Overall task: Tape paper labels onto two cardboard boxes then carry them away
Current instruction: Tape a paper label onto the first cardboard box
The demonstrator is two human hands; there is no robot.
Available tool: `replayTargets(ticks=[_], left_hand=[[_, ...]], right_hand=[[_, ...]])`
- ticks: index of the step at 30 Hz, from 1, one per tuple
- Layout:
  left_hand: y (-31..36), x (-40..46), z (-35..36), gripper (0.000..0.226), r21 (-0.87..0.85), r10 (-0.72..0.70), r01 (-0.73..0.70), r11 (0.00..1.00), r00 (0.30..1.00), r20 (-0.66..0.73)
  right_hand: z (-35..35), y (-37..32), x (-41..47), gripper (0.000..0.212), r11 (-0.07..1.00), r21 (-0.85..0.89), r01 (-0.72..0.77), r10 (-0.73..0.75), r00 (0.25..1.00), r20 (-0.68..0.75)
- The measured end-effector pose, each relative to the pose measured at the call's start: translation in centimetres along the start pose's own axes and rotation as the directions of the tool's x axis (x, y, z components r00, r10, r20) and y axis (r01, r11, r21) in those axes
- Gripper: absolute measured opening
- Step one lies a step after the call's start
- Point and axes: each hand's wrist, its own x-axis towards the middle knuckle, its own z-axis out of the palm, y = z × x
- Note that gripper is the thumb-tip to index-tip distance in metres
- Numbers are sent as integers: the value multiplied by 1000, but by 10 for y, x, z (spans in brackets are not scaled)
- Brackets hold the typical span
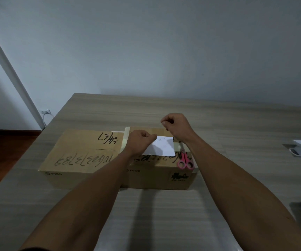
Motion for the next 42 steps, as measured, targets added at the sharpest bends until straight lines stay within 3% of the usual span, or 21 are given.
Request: replayTargets(ticks=[4, 6, 9, 11, 19, 28, 31, 34, 36, 39, 41, 42], left_hand=[[0, 0, 2, 36, -44, -25, 25, 999, 1000, 13], [-1, 0, 1, 27, -76, -28, 31, 997, 999, 36], [4, 1, -2, 53, -100, -23, 41, 994, 984, 175], [12, 1, -4, 62, -108, -20, 47, 993, 973, 232], [29, 1, -6, 59, -150, -33, 84, 985, 949, 315], [31, -1, -4, 64, -193, -43, 113, 975, 941, 336], [30, -3, -4, 63, -194, -39, 111, 975, 939, 341], [28, -5, -5, 64, -192, -39, 118, 974, 928, 371], [27, -5, -5, 64, -200, -34, 121, 972, 920, 391], [25, -4, 1, 63, -237, -44, 141, 961, 927, 372], [21, -2, 4, 59, -274, -62, 158, 949, 942, 330], [18, -1, 6, 58, -297, -72, 168, 940, 948, 309]], right_hand=[[-7, 0, 5, 12, 998, -57, 34, -31, 998, 48], [-10, -3, 4, 23, 997, -56, 59, -54, 996, 73], [-15, -12, 2, 42, 996, -34, 87, -84, 992, 98], [-17, -17, 2, 39, 992, -56, 110, -104, 989, 108], [-18, -26, 6, 26, 974, -137, 178, -164, 981, 107], [-15, -22, 9, 20, 984, -131, 121, -119, 993, 19], [-15, -18, 8, 38, 997, -59, 54, -54, 999, 4], [-20, -16, 7, 70, 982, 119, -150, 150, 989, 7], [-23, -15, 5, 77, 937, 177, -302, 297, 953, 53], [-23, -10, -1, 70, 872, 241, -426, 424, 904, 63], [-23, -1, -7, 46, 865, 224, -450, 455, 890, 28], [-24, 6, -11, 33, 886, 129, -444, 449, 894, -5]])
